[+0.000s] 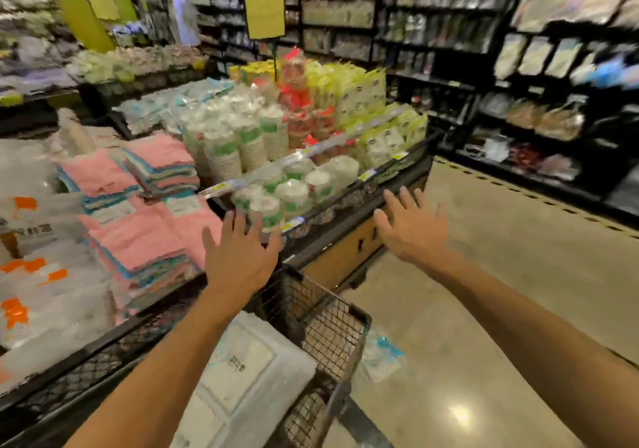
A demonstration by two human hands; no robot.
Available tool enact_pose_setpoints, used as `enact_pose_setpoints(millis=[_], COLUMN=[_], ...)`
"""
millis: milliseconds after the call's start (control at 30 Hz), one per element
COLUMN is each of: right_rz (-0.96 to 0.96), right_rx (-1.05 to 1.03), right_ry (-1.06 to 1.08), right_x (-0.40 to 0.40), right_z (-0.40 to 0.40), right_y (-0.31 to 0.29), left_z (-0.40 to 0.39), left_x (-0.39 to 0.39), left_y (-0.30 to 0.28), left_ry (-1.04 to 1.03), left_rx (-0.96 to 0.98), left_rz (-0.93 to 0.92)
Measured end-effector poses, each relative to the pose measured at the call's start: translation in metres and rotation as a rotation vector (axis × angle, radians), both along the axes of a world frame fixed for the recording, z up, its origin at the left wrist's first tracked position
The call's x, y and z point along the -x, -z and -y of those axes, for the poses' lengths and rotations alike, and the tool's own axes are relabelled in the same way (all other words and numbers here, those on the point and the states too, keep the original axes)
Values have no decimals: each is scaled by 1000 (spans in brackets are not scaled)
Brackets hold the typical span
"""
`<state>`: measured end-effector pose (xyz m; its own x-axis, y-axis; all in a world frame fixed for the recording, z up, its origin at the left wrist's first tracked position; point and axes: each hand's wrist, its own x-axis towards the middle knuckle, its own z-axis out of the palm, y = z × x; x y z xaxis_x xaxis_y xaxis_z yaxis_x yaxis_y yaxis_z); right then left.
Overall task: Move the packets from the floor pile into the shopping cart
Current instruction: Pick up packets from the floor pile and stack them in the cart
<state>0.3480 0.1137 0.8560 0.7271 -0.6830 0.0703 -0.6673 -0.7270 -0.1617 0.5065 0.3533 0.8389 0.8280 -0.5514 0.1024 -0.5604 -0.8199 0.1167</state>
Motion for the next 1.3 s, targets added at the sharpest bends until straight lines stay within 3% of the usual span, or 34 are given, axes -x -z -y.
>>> enact_pose_setpoints(millis=[133, 300, 700, 1000, 1300], right_rz=[17, -31, -36, -95, -155], right_rx=[73, 0, -40, -66, -79], right_ry=[182, 363, 527, 502, 519], right_x=[96, 186, 328, 363, 316], right_z=[26, 50, 130, 205, 269], right_y=[8, 11, 48, 91, 148], left_z=[57, 110, 239, 306, 391], left_x=[44, 94, 195, 229, 183], left_y=[-2, -2, 38, 81, 142], left_ry=[173, 333, 501, 500, 578], left_rx=[16, -4, -115, -203, -244], left_rz=[-6, -77, -33, -14, 2])
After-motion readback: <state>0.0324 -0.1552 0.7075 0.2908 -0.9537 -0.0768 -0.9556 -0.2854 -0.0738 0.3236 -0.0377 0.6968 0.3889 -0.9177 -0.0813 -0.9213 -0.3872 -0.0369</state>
